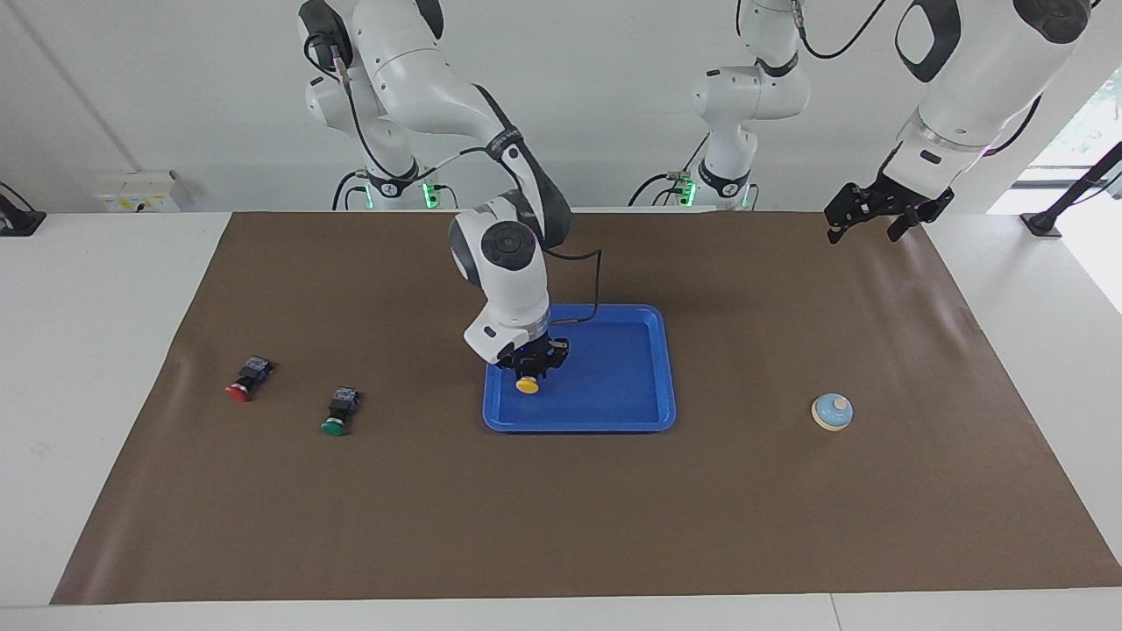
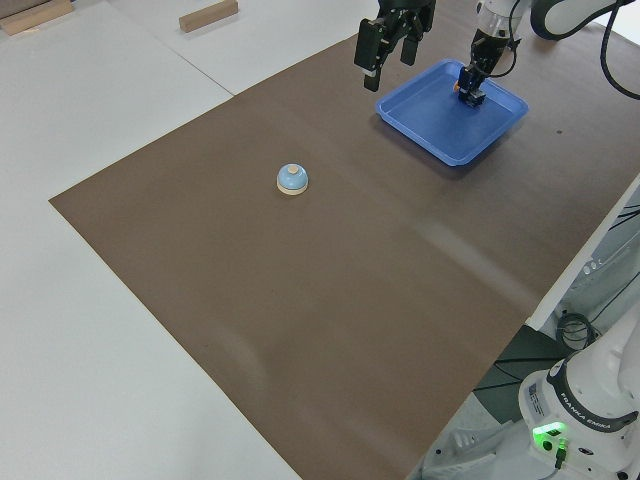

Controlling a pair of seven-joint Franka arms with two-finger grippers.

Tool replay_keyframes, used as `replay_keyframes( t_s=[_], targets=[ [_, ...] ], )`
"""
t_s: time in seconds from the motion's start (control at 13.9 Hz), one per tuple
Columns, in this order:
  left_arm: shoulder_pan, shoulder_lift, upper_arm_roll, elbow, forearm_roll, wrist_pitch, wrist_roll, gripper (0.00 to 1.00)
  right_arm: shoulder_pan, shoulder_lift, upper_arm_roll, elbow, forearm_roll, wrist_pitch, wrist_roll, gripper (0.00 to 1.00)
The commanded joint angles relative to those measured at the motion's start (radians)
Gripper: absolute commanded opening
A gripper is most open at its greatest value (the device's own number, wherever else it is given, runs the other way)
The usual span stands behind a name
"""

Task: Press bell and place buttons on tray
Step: 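Carry the yellow button with the right gripper into the blue tray, then withdraw the right gripper and grasp the green button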

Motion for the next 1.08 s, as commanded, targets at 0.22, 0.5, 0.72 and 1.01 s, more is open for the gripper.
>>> replay_keyframes(
  t_s=[0.22,0.5,0.72,1.01],
  targets=[
    [0.005,-0.025,0.0,-0.02,-0.01,-0.001,-0.002,1.0,0.0,-0.03,-0.011,0.007,0.017,-0.048,0.036,1.0],
    [0.005,-0.025,0.0,-0.02,-0.008,-0.001,-0.002,1.0,-0.114,-0.082,-0.017,0.108,0.004,-0.191,0.022,1.0],
    [0.005,-0.025,0.0,-0.02,-0.01,-0.001,-0.002,1.0,-0.244,-0.108,-0.017,0.11,-0.038,-0.203,-0.09,1.0],
    [0.005,-0.025,0.0,-0.02,-0.01,-0.001,-0.002,1.0,-0.407,-0.105,-0.017,0.059,-0.055,-0.167,-0.338,1.0]
  ],
)
